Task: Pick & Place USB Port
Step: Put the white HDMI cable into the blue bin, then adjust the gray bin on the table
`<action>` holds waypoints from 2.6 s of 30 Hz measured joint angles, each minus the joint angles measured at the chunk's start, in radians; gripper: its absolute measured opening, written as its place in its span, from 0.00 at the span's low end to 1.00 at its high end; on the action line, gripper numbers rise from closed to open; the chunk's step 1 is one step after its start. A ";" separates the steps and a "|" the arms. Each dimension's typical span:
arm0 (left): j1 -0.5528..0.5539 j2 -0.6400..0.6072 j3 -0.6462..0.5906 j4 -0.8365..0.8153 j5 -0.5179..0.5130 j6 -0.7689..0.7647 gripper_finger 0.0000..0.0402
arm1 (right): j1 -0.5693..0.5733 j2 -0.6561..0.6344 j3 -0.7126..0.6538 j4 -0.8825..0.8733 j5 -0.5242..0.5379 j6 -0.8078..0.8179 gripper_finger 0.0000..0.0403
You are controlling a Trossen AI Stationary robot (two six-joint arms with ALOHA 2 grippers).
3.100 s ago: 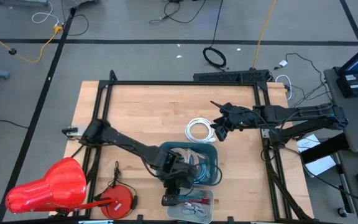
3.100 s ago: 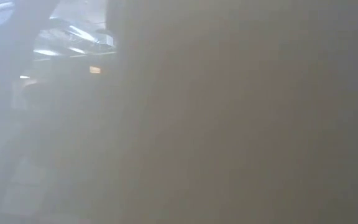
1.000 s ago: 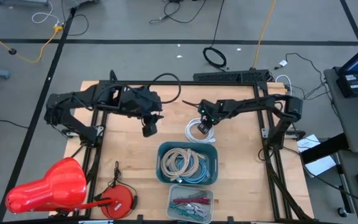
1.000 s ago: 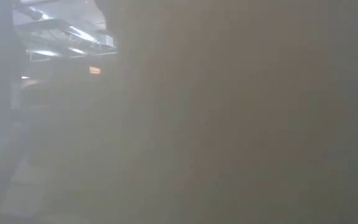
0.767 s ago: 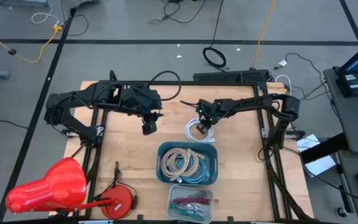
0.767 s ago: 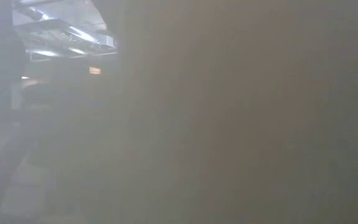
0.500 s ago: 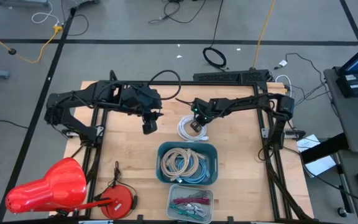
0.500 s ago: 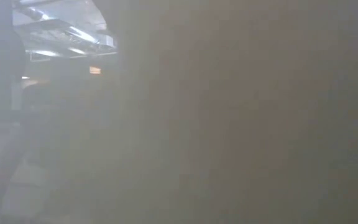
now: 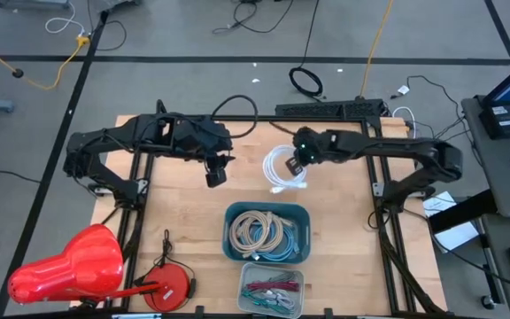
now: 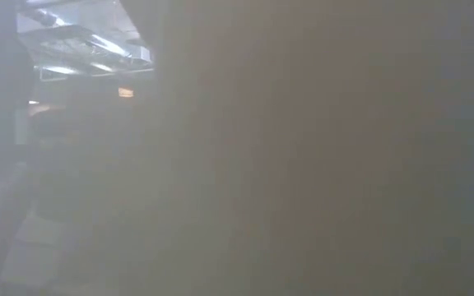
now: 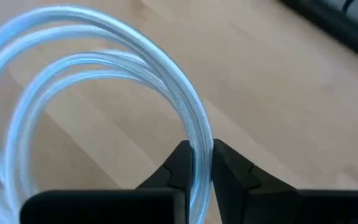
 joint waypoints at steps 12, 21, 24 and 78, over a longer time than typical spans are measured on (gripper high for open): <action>0.065 0.002 -0.070 0.003 0.007 -0.038 0.31 | 0.173 -0.050 0.240 -0.101 -0.101 0.141 0.08; 0.129 -0.009 -0.071 -0.011 -0.063 -0.178 0.31 | 0.420 -0.016 0.253 -0.166 -0.097 0.379 0.08; 0.140 -0.009 -0.071 -0.001 -0.064 -0.195 0.31 | 0.463 0.006 0.256 -0.141 -0.094 0.404 0.08; -0.168 0.016 -0.152 0.057 -0.239 -0.603 0.21 | 0.636 0.042 0.254 -0.321 0.244 0.465 0.06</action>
